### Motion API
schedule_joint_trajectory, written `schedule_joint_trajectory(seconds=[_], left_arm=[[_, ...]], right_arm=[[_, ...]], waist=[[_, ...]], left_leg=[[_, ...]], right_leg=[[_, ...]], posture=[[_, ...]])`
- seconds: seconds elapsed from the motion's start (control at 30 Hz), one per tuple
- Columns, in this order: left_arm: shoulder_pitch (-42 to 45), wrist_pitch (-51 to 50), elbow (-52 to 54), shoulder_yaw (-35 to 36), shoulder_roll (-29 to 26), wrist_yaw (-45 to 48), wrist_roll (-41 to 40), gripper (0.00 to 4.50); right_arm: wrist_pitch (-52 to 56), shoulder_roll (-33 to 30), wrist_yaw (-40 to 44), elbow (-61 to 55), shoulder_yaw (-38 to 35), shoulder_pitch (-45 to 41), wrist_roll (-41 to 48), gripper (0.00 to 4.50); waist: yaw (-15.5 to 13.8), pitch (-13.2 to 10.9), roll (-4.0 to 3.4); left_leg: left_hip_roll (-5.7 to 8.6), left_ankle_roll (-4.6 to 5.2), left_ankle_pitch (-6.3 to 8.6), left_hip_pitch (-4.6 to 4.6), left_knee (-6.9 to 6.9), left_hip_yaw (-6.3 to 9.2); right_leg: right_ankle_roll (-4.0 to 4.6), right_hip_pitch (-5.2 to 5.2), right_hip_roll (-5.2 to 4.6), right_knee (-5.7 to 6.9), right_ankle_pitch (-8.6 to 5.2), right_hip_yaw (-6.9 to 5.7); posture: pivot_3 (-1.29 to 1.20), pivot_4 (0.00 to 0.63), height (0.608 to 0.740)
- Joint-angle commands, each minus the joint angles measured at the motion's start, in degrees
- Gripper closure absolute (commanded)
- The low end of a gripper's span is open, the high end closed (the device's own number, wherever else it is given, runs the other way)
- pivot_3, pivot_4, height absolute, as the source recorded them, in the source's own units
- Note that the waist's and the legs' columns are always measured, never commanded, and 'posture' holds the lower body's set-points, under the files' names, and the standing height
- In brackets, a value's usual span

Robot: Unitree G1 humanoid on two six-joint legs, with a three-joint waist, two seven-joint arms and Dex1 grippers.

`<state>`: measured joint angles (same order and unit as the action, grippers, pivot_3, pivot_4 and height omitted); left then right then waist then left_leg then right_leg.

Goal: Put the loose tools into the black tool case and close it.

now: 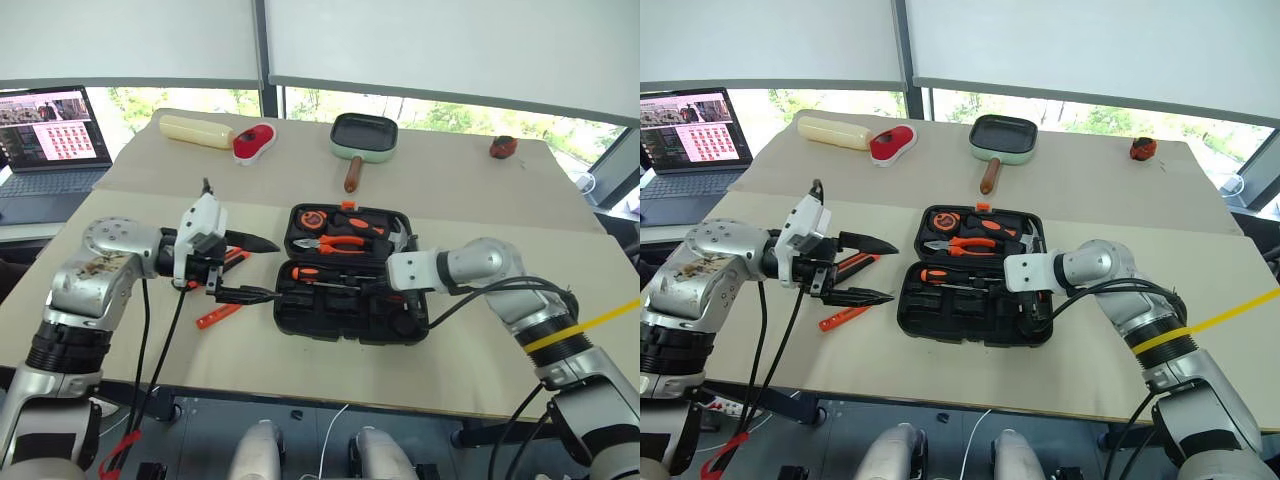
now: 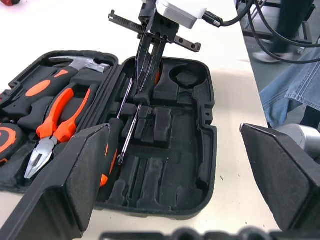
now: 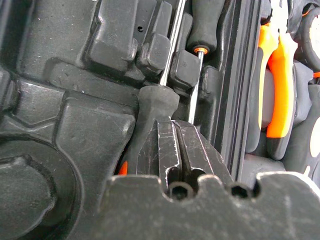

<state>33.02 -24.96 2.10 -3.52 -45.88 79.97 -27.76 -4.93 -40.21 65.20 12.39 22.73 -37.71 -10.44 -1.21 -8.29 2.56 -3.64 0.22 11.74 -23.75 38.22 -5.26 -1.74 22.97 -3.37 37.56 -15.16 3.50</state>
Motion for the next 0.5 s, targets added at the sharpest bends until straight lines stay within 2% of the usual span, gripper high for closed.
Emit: schedule_joint_trajectory(seconds=[0.03,0.27,0.33,0.47,0.5], left_arm=[[1.18,1.57,-0.07,0.38,-0.10,0.49,0.52,0.00],[0.79,2.10,-0.05,0.57,-0.05,0.25,1.12,0.00],[-0.02,1.67,0.73,1.30,-0.56,-0.46,1.02,0.00],[-5.32,-0.26,3.95,6.56,-3.36,-4.31,0.08,0.00],[-6.79,-0.78,4.88,7.87,-3.88,-5.29,-0.26,0.00]], right_arm=[[5.53,-0.51,3.43,1.84,1.66,2.78,-0.80,4.46],[15.53,3.73,3.62,-5.59,-2.17,2.03,6.06,4.46],[18.07,4.84,1.97,-7.95,-5.39,0.30,8.38,4.46],[33.87,4.55,1.86,-18.21,-17.53,-1.99,22.19,4.46],[36.68,3.77,2.36,-20.63,-19.11,-1.48,24.80,4.19]], waist=[[0.01,0.00,0.00],[0.70,-0.01,-0.01],[0.99,-0.03,-0.02],[2.17,-0.31,-0.26],[2.21,-0.32,-0.26]], left_leg=[[-0.01,0.00,0.00,-0.02,0.00,0.02],[-0.08,0.00,0.00,-0.07,-0.06,0.03],[-0.12,-0.01,0.00,-0.10,-0.13,0.03],[-0.17,-0.01,-0.01,-0.44,-0.22,0.05],[-0.15,-0.02,-0.02,-0.70,-0.22,0.04]], right_leg=[[-0.03,0.02,0.01,0.01,0.01,-0.01],[-0.07,0.10,0.08,0.02,0.03,-0.04],[-0.05,0.17,0.13,0.04,0.02,-0.04],[0.00,0.62,0.21,0.17,0.01,0.05],[0.00,1.04,0.19,0.40,0.02,0.17]], posture=[[0.00,0.150,0.740],[0.00,0.150,0.740],[0.00,0.150,0.740],[0.00,0.150,0.740],[0.00,0.150,0.740]])
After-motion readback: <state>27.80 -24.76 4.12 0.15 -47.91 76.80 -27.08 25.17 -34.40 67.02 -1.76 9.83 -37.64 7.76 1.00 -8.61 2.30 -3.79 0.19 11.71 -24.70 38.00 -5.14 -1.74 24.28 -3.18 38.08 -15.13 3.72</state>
